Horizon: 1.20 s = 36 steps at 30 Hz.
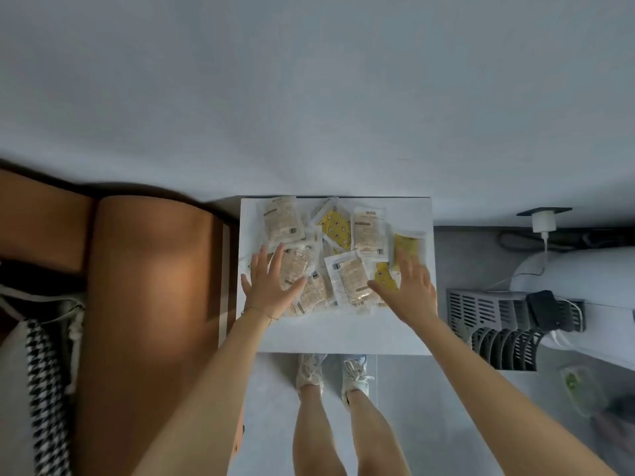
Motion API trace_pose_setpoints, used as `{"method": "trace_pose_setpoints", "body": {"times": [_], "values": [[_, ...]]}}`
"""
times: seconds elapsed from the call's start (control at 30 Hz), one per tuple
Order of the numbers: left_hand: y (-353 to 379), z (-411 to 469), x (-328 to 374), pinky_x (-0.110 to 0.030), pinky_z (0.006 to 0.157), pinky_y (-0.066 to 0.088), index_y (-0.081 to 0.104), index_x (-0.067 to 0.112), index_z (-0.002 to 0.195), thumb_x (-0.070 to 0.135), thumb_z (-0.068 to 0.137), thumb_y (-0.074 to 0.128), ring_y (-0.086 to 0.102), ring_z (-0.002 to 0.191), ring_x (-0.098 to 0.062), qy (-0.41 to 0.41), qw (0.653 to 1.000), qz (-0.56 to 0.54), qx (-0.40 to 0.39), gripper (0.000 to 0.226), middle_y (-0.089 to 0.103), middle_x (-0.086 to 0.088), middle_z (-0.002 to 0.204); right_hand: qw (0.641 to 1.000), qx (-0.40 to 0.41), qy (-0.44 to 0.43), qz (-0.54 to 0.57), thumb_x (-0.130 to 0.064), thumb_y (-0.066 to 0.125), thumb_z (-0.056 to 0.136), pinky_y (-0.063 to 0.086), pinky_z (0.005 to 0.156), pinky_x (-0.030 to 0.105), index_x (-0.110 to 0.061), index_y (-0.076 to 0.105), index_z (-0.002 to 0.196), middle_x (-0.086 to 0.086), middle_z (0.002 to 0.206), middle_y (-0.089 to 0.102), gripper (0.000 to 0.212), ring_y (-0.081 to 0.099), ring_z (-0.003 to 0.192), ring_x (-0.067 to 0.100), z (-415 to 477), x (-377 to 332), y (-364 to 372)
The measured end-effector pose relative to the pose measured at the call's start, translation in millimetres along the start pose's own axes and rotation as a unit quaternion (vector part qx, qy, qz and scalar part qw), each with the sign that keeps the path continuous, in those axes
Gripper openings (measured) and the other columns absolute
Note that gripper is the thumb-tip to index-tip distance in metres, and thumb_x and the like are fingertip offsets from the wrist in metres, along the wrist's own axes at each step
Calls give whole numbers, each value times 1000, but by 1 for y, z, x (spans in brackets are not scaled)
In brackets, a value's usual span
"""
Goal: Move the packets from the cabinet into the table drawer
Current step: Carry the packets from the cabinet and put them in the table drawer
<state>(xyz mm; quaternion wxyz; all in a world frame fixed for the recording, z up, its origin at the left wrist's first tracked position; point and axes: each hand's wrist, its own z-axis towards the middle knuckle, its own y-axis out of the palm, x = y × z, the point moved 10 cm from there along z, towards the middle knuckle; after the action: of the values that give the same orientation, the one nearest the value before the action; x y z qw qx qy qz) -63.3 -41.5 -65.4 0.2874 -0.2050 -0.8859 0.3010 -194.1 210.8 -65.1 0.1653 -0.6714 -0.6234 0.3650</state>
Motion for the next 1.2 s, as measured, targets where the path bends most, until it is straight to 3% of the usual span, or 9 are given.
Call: {"method": "trace_pose_setpoints", "body": {"times": [0.2, 0.3, 0.4, 0.53, 0.77, 0.9, 0.97, 1.1, 1.2], "values": [[-2, 56, -14, -54, 114, -3, 4, 38, 150, 78, 72, 29, -12, 147, -24, -32, 994, -69, 80, 91, -11, -5, 160, 995, 47, 83, 18, -75, 45, 80, 1, 116, 57, -31, -10, 152, 8, 161, -14, 101, -11, 148, 31, 57, 28, 15], [-6, 72, -21, -55, 115, 15, 11, 30, 151, 67, 78, 28, 4, 147, -29, -64, 985, -96, 131, 84, 4, -11, 159, 994, 51, 91, 38, -68, 39, 88, 1, 117, 55, -29, -2, 153, 7, 161, -12, 87, -12, 148, 30, 64, 24, 26], [-16, 82, -23, -53, 101, 38, 30, 21, 145, 57, 85, 38, 32, 134, -33, -82, 976, -109, 171, 71, 35, -15, 145, 994, 81, 52, 57, -51, 33, 99, 8, 117, 55, -32, 15, 152, 2, 162, 0, 59, -5, 147, 30, 65, 9, 25], [-26, 85, -23, -48, 98, 39, 43, 15, 135, 42, 88, 57, 38, 126, -34, -121, 968, -98, 196, 56, 43, -16, 137, 992, 111, 18, 57, -26, 36, 101, 23, 109, 53, -31, 31, 147, 4, 157, 13, 46, 16, 140, 33, 64, -2, 19], [-27, 92, -29, -47, 104, 34, 30, 8, 143, 33, 79, 73, 34, 132, -31, -124, 951, -212, 186, 81, 38, -15, 143, 962, 95, -20, 257, -6, 62, 86, 43, 105, 51, -27, 16, 152, 2, 155, 15, 83, 41, 130, 35, 84, -4, 12], [-22, 98, -36, -51, 100, 44, 50, 14, 122, 52, 62, 68, 55, 113, -25, -113, 943, -279, 142, 74, 58, -5, 121, 967, 46, -47, 246, -4, 68, 83, 54, 74, 23, -23, 9, 153, 2, 155, 17, 94, 56, 97, 20, 90, -11, 11], [-23, 96, -33, -46, 95, 49, 50, 11, 114, 37, 71, 72, 58, 102, -22, -99, 937, -306, 140, 55, 59, -2, 110, 968, 28, -50, 246, -4, 70, 82, 48, 73, 17, -20, 9, 154, 3, 155, 19, 96, 53, 107, 21, 91, -16, 14], [-33, 92, -26, -16, 72, 48, 47, 4, 112, 11, 84, 68, 55, 89, -16, -58, 922, -339, 179, 36, 55, -1, 101, 962, 6, -48, 270, -6, 73, 80, 48, 88, 28, -19, 9, 153, 7, 150, 29, 98, 47, 122, 24, 89, -27, 21], [-38, 90, -29, -23, 71, 48, 48, 11, 98, 9, 84, 66, 56, 76, -9, -47, 914, -353, 193, 23, 57, 6, 87, 962, -11, -34, 271, -14, 74, 78, 46, 100, 44, -22, 10, 153, 8, 147, 35, 99, 46, 124, 24, 89, -33, 30]]}}
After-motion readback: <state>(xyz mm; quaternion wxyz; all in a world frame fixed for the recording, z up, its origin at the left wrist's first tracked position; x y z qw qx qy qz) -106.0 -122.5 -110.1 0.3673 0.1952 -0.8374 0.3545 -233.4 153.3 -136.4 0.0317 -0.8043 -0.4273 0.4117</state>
